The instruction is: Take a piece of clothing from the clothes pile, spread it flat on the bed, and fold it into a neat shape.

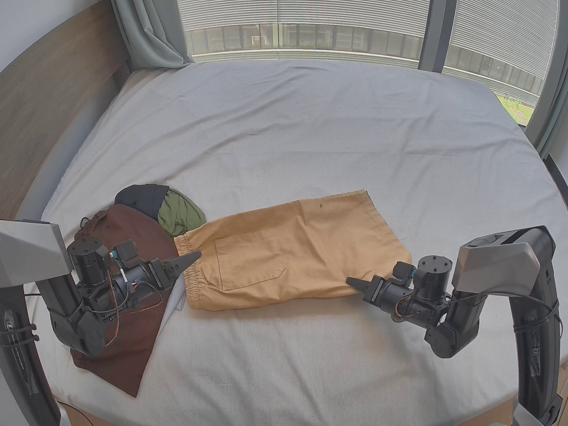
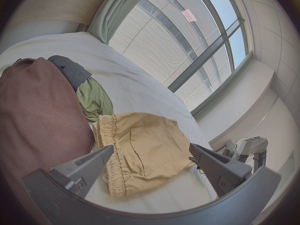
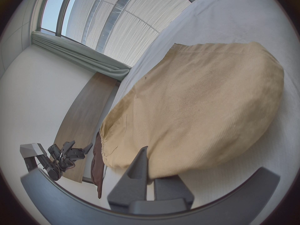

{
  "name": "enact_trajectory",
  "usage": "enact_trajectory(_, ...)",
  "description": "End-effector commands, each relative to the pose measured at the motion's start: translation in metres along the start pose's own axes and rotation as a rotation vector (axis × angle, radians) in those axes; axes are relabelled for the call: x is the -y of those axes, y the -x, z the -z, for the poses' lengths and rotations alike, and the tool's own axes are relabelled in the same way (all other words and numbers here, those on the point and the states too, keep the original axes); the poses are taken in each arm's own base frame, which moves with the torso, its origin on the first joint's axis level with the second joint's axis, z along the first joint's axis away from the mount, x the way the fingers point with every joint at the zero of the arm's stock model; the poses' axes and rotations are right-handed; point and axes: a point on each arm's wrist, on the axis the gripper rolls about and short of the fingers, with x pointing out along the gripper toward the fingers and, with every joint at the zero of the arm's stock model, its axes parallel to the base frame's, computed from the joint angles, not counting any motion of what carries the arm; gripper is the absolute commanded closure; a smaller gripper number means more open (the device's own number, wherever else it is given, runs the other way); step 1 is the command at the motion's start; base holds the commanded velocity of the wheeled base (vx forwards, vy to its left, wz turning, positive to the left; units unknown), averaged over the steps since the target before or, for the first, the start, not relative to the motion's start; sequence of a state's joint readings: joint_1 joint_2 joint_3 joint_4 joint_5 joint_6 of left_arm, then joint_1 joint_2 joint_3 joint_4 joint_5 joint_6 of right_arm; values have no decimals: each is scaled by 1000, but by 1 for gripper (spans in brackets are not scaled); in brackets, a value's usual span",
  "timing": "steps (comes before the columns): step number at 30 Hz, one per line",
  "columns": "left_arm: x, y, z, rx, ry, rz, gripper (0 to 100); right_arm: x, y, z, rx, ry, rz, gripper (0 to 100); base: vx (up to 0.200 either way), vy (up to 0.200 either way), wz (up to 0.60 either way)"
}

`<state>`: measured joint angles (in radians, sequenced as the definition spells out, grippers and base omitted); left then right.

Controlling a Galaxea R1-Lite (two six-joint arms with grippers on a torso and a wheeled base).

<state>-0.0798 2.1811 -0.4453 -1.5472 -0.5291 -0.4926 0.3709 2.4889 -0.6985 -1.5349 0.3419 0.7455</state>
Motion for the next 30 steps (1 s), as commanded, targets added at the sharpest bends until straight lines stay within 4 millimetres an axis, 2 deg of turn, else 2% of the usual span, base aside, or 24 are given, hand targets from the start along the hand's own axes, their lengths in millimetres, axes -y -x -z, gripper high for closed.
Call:
enact_trajectory(1, 0, 0, 1, -5, -20, 1, 0, -5, 16, 4, -25, 3, 20, 100, 0, 0, 0)
enact_trajectory(17, 0, 2, 7, -38, -53, 19, 0, -3, 48, 23, -125, 38, 100, 100, 0, 0, 0)
enact_trajectory(30, 0, 3, 15, -67, -96, 13, 0, -4, 48, 27, -138, 39, 100, 100, 0, 0, 0)
